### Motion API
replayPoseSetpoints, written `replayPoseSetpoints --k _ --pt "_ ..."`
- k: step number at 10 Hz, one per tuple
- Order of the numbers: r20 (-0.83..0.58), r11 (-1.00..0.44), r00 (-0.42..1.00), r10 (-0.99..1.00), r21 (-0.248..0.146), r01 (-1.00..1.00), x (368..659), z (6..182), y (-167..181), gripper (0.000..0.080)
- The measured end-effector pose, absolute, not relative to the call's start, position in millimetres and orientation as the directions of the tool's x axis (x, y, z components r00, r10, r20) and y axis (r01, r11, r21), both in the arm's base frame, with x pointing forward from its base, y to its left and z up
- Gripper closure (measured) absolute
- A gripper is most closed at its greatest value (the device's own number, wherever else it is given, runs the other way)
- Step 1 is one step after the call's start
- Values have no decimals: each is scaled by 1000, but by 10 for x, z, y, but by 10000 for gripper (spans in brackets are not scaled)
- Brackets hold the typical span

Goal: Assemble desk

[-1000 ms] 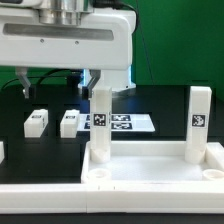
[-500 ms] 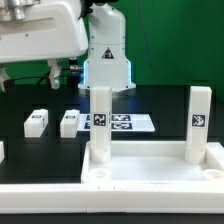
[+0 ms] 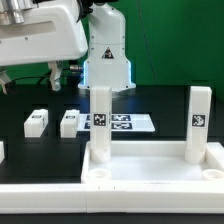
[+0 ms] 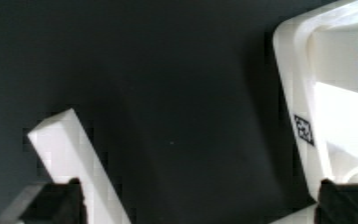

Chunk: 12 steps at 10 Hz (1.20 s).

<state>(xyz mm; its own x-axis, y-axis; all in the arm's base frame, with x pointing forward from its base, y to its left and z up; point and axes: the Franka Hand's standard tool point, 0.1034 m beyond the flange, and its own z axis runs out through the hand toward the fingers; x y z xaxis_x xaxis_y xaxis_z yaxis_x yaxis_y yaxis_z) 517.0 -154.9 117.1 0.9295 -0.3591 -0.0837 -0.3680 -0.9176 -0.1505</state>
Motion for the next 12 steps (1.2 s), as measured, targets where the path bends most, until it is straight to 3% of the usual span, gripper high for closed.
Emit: replayPoseSetpoints --k 3,5,8,9,12 --pt "-342 -893 882 -325 -195 -405 4747 926 -1453 151" --pt "-454 -875 828 -330 -183 -449 4770 924 -1377 151" --pt "-603 -862 751 -270 -196 -467 4698 879 -1343 151" --pt "-711 -840 662 -237 -192 -507 4515 849 -1305 151" --pt "-773 -837 598 -212 -173 -520 4344 638 -1246 151"
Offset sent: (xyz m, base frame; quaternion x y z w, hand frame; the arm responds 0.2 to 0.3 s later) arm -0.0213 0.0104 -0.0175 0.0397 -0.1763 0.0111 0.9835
